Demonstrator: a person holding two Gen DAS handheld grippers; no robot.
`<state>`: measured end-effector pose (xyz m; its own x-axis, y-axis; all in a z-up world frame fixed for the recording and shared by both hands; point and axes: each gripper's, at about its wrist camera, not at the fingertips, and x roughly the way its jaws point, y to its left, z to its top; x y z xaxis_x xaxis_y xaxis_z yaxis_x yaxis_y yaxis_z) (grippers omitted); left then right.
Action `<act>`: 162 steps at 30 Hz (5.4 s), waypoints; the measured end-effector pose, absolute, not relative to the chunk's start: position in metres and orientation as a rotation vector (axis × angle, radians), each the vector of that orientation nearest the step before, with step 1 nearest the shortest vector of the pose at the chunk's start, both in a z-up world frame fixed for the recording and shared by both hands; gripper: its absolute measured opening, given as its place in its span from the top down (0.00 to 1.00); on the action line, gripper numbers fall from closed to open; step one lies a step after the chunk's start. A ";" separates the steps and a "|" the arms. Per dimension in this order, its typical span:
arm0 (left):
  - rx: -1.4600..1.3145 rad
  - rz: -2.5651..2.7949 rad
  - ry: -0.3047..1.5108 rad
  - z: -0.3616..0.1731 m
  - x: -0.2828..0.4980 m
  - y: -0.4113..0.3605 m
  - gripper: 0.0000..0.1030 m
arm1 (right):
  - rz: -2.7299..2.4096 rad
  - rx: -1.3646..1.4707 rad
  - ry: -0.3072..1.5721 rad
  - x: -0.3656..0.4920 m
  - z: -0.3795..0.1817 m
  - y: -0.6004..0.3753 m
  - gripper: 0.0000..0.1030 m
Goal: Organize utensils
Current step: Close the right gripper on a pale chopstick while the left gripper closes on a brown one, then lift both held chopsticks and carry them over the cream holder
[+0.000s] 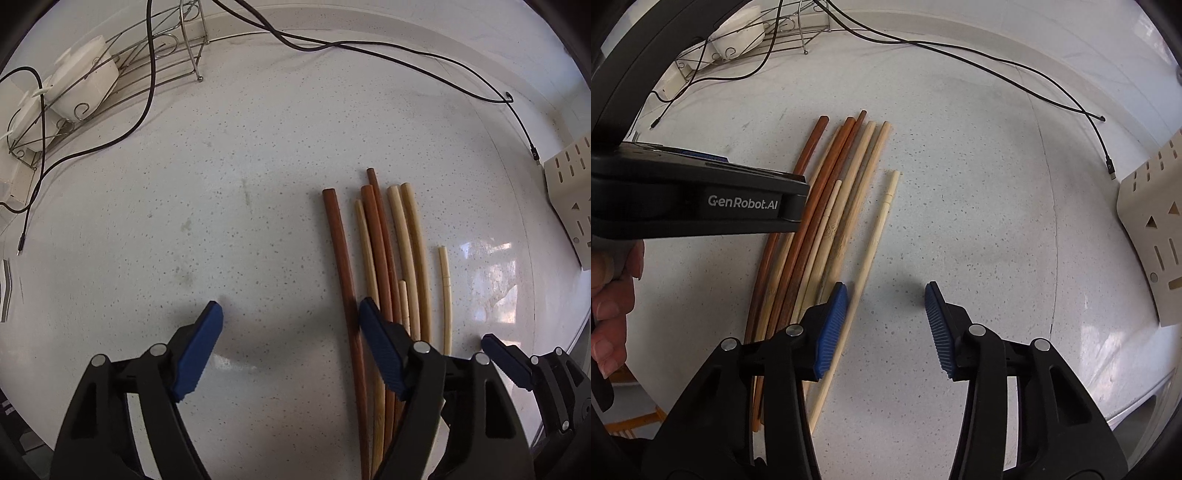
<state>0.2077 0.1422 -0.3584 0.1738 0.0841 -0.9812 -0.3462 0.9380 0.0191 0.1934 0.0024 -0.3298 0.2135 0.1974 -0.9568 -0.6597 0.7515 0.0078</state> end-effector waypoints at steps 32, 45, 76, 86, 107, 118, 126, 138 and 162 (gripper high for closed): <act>-0.391 0.168 1.455 -0.346 0.206 0.140 0.94 | 0.685 -0.376 1.335 0.207 -0.324 -0.014 0.96; -0.416 0.154 1.368 -0.326 0.189 0.152 0.94 | 0.669 -0.288 1.307 0.213 -0.310 -0.031 0.96; -0.327 0.115 1.030 -0.246 0.171 0.140 0.94 | 0.606 0.016 1.200 0.229 -0.265 -0.076 0.96; -0.312 0.110 0.916 -0.223 0.154 0.136 0.94 | 0.598 0.018 1.165 0.225 -0.258 -0.077 0.96; -0.275 0.099 0.825 -0.202 0.145 0.130 0.94 | 0.591 0.029 1.116 0.224 -0.249 -0.078 0.96; -0.259 0.097 0.795 -0.191 0.144 0.132 0.94 | 0.588 0.032 1.107 0.223 -0.248 -0.076 0.96; -0.249 0.094 0.774 -0.185 0.142 0.130 0.94 | 0.586 0.033 1.101 0.222 -0.248 -0.078 0.96; -0.203 0.071 0.728 -0.164 0.145 0.121 0.94 | 0.578 0.057 1.061 0.224 -0.237 -0.084 0.96; -0.072 -0.190 0.540 -0.060 0.209 0.037 0.94 | 0.329 0.215 0.816 0.253 -0.157 -0.211 0.96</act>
